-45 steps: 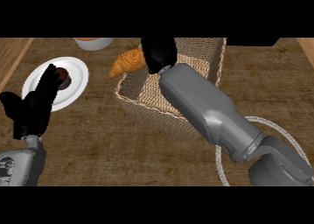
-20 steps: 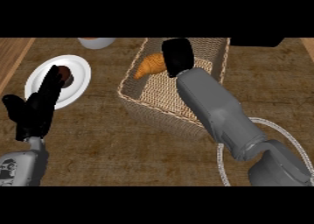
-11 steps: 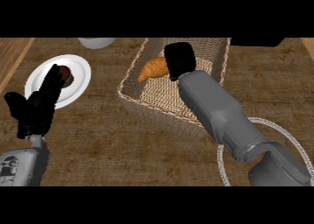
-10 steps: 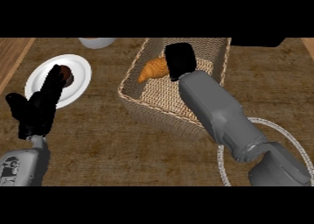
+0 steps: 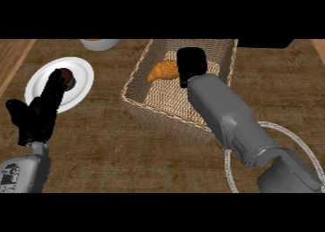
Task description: Pick the croissant from the placemat and place it in the basket
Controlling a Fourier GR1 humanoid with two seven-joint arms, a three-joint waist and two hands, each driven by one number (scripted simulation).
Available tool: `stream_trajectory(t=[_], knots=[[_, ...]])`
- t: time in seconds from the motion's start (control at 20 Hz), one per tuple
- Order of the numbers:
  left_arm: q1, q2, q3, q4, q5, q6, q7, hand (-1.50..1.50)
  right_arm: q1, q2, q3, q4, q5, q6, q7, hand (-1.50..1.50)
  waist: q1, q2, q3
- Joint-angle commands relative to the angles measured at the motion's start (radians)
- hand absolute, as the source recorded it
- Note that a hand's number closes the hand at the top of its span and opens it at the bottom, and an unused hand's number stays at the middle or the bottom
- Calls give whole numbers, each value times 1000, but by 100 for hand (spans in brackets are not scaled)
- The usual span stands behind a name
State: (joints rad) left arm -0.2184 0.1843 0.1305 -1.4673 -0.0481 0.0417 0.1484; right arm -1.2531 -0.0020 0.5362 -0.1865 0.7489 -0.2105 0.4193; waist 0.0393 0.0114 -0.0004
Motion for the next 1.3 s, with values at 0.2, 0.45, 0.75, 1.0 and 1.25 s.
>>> stream_trajectory(t=[0.2, 0.45, 0.75, 1.0, 1.25], knots=[[-20, 2, 13, -19, 9, 12, 63, 0, 58, -18, -106, -77, -70, -212, -90, -150, -13, -2, 1], [-3, 40, 46, 3, 39, -34, 12, 0, 63, 2, -184, -189, -157, -301, -62, -150, -13, -5, 1], [12, 29, 45, -5, 23, -11, -4, 0, 48, -58, -349, -249, -271, -345, -62, -150, -29, -9, 1], [22, 14, 30, 4, -1, 9, 9, 0, 189, -143, -429, -400, -366, -297, -108, -150, -56, -16, 1], [20, -19, 21, 44, -29, 50, -22, 0, 394, -223, -441, -632, -442, -156, -156, -150, -78, -21, 0]])
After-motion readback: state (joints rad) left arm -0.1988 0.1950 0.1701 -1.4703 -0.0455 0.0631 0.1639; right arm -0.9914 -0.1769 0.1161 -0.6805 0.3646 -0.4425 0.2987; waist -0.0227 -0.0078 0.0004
